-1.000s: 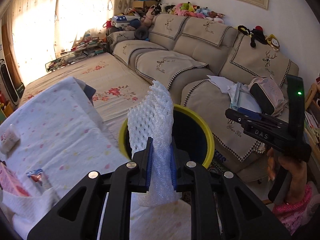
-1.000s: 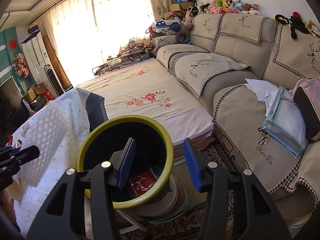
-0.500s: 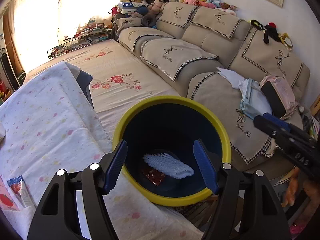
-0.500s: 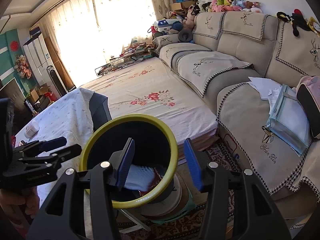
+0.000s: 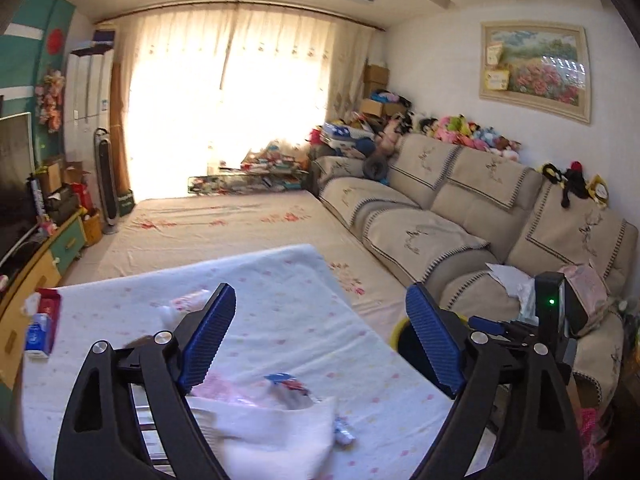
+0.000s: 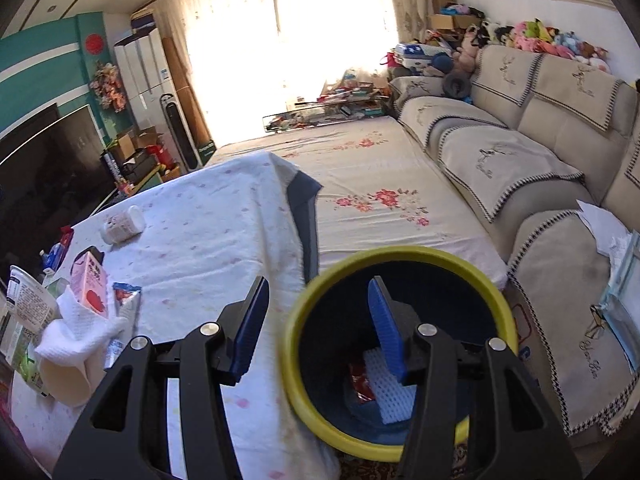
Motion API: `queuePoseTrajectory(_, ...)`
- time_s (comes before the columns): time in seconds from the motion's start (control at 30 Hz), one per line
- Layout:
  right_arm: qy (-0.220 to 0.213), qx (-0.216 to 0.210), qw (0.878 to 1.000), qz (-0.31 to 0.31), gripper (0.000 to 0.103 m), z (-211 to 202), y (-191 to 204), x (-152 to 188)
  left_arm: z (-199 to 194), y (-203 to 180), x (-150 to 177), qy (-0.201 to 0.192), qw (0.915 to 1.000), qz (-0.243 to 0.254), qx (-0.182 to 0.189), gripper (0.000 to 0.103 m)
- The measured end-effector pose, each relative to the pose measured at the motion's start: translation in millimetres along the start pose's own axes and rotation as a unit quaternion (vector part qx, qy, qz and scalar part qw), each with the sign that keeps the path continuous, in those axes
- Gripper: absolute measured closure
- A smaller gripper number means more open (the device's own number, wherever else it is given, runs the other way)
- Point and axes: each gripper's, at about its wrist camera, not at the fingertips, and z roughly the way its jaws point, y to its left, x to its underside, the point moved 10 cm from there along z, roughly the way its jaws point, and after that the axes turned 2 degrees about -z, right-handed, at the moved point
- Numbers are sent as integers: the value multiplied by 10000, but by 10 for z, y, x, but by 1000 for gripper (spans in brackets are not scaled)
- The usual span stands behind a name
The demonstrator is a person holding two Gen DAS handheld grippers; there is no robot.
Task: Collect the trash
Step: 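Grasp the white yogurt cup with the right tool and lift it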
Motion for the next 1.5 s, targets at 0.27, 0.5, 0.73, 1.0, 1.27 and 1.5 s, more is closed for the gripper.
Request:
queuePoseTrajectory(0.27,148,-1129,9896,-876,50,242,1283,-92,-428,1727,82,-354,9871,-703,-1394,16)
queuePoseTrajectory(0.5,137,-1872,9700,-1546,50,41,2113,-47,-398,2685,437,-77,9665,-1143,-2298,16)
queuePoseTrajectory(0.73,-223,-2717,9389,-2103,37,-448,2745,-12,-297,2803,579,88,9616,-1105,-2509,16)
queuePoseTrajectory(1.0,-152,-2780,9119,-3015,21,-399,3246,242,-341,2861,685,65,9589,-1163,-2588,16)
queuePoseTrajectory(1.27,1,-2778,8876,-3675,15,-132,3490,363,-336,2799,697,62,9616,-1135,-2496,16)
queuePoseTrajectory(1.5,162,-2914,8796,-3756,22,21,3551,406,-317,2722,704,84,9638,-1057,-2445,16)
